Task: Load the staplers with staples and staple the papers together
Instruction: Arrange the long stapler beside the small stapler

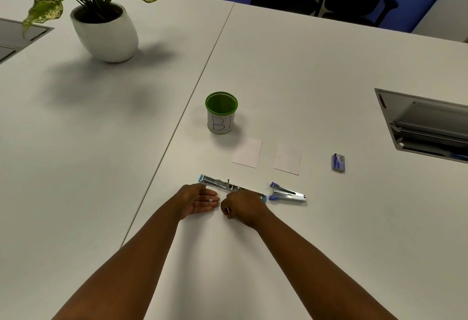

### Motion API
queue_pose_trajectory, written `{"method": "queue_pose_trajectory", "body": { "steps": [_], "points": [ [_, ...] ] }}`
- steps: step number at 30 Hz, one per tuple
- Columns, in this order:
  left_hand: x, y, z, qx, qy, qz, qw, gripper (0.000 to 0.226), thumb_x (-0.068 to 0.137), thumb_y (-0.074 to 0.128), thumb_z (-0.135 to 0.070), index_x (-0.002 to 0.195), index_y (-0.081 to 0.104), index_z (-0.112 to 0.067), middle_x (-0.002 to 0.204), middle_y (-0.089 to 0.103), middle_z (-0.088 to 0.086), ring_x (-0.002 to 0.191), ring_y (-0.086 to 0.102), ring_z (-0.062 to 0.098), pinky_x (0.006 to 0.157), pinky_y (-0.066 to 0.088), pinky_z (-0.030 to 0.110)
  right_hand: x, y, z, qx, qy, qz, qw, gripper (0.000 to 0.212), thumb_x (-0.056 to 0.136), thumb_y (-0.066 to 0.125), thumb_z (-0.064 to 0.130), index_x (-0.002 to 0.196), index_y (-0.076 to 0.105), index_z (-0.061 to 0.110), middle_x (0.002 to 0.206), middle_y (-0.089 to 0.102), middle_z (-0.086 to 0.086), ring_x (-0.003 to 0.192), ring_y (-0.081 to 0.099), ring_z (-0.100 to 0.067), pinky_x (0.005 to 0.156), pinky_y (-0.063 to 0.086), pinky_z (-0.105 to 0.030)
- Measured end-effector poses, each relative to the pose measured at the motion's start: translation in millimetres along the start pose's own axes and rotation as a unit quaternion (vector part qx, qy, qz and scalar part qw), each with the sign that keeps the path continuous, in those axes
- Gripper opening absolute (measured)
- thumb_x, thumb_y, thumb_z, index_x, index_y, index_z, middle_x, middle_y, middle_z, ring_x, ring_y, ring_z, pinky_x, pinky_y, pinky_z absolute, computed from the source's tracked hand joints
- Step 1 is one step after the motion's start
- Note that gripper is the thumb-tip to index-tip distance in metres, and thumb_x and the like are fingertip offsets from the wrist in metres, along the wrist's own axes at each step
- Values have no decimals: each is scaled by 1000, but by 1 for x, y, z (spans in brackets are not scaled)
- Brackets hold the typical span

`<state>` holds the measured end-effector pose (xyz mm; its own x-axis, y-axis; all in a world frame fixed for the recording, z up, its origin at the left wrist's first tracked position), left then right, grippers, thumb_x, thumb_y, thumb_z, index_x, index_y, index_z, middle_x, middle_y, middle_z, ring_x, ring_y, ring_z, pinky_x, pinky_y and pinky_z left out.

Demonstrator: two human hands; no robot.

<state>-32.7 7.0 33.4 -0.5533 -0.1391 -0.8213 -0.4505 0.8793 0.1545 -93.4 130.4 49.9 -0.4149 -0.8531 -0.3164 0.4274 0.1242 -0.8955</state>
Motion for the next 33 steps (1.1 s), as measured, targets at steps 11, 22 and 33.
{"method": "queue_pose_trajectory", "body": {
  "steps": [11,22,33],
  "points": [
    [-1,1,0,-3,-6,4,1000,39,99,33,-20,84,63,1,61,72,10,54,70,19,52,57,24,2,7,-2,13,17,33,999,17,85,49,3,93,63,6,104,63,-12,99,58,-28,72,39,-33],
    [3,0,2,3,-5,1,1000,39,99,34,-21,84,64,0,63,72,10,57,70,20,57,57,27,2,8,-2,8,32,15,999,18,82,54,0,96,66,2,106,65,-15,102,58,-29,78,42,-34],
    [5,1,2,1,-4,2,1000,39,98,34,-20,85,64,1,64,72,10,57,71,19,58,57,27,-2,11,-3,-17,16,12,1000,22,84,45,-5,96,63,0,109,61,-18,101,56,-34,79,44,-40]
  ]
}}
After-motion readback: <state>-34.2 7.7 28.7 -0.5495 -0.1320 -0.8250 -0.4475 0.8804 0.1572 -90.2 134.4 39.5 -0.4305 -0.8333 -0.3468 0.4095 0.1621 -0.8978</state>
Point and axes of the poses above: each hand's wrist, its own x-axis towards the middle knuckle, its own y-axis out of the palm, z = x × y, the point moved 4 cm from there along x, towards the middle knuckle
